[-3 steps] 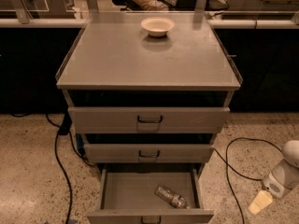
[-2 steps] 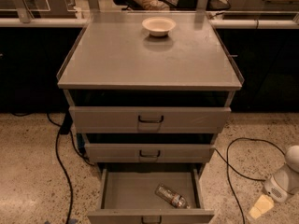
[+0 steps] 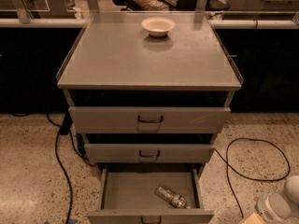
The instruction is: Pick water bottle from bottom drawer and place on counter
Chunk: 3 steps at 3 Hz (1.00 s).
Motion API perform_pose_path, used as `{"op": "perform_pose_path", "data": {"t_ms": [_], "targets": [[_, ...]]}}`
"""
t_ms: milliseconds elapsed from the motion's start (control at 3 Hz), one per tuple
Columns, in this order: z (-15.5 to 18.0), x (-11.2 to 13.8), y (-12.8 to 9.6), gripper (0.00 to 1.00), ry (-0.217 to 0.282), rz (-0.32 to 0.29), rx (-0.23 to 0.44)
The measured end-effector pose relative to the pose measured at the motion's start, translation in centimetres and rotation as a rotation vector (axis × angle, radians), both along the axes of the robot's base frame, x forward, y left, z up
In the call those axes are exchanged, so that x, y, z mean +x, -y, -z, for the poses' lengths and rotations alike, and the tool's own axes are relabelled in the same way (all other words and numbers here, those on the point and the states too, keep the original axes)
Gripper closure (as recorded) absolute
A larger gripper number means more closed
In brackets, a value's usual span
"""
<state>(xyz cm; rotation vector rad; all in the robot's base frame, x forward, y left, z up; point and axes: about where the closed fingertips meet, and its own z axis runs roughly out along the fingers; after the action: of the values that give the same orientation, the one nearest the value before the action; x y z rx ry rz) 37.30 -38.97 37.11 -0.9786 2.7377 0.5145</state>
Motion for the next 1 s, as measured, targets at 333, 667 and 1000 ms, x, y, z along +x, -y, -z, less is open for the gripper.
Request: {"op": "perform_pose_path", "data": {"t_ms": [333, 667, 1000], "targets": [[1.9, 0.0, -1.7, 0.0, 0.043, 0.003, 0.034], [5.0, 0.0, -6.3, 0.0, 0.03, -0.044, 0.096], [5.0, 0.0, -6.3, 0.0, 0.03, -0.044, 0.096]]}}
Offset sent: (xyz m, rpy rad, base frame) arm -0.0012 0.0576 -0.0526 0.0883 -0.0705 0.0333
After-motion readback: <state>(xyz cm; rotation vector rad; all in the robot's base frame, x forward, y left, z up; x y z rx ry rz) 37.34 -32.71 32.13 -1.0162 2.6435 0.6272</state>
